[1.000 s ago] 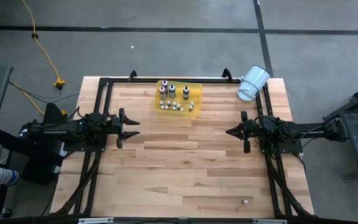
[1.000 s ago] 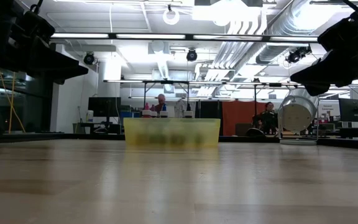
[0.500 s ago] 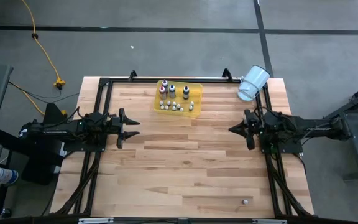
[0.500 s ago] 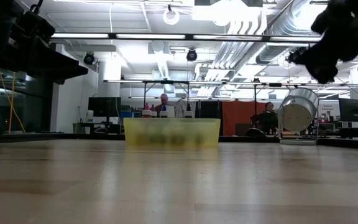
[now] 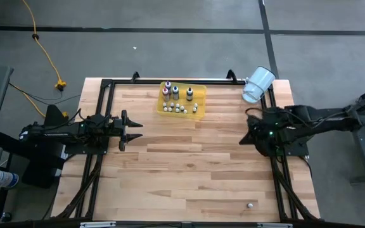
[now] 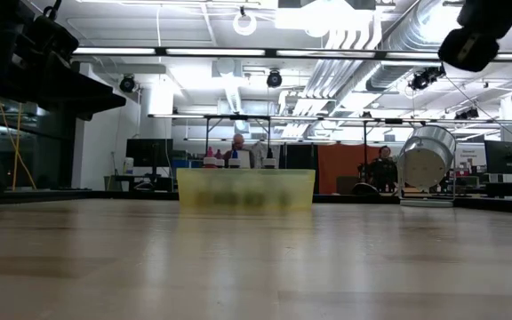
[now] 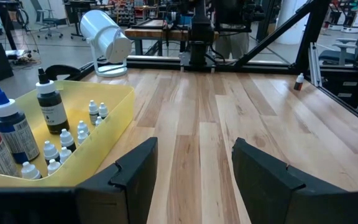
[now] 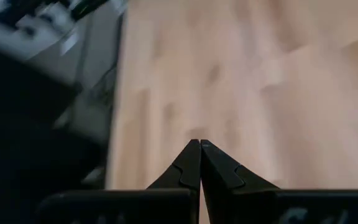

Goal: Pick & Place food coloring
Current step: Put the small red food coloring into the yellow container

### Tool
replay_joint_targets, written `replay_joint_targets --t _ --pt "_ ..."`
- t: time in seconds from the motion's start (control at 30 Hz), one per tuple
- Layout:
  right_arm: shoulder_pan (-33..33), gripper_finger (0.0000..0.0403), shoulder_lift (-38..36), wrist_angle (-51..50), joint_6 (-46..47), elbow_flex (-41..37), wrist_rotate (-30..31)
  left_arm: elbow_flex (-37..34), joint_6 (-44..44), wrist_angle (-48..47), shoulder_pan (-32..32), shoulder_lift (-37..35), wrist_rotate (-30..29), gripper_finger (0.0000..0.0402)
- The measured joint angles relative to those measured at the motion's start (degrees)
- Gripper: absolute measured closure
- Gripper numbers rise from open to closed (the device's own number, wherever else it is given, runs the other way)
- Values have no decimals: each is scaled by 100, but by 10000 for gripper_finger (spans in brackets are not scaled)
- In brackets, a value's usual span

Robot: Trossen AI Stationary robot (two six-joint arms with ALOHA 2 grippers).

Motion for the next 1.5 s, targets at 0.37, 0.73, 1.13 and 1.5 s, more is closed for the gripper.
replay_joint_targets --t 0.37,0.73,1.13,1.5 --pt "1718 402 1178 -55 102 347 -1148 0 0 0 -2 0 0 204" --pt "3421 402 2410 485 721 352 -720 0 0 0 0 0 0 204" --pt "4462 402 3283 1575 2466 356 -306 0 0 0 0 1 -1 204" --pt "4959 402 4328 1553 2895 867 156 0 0 1 -1 1 0 204"
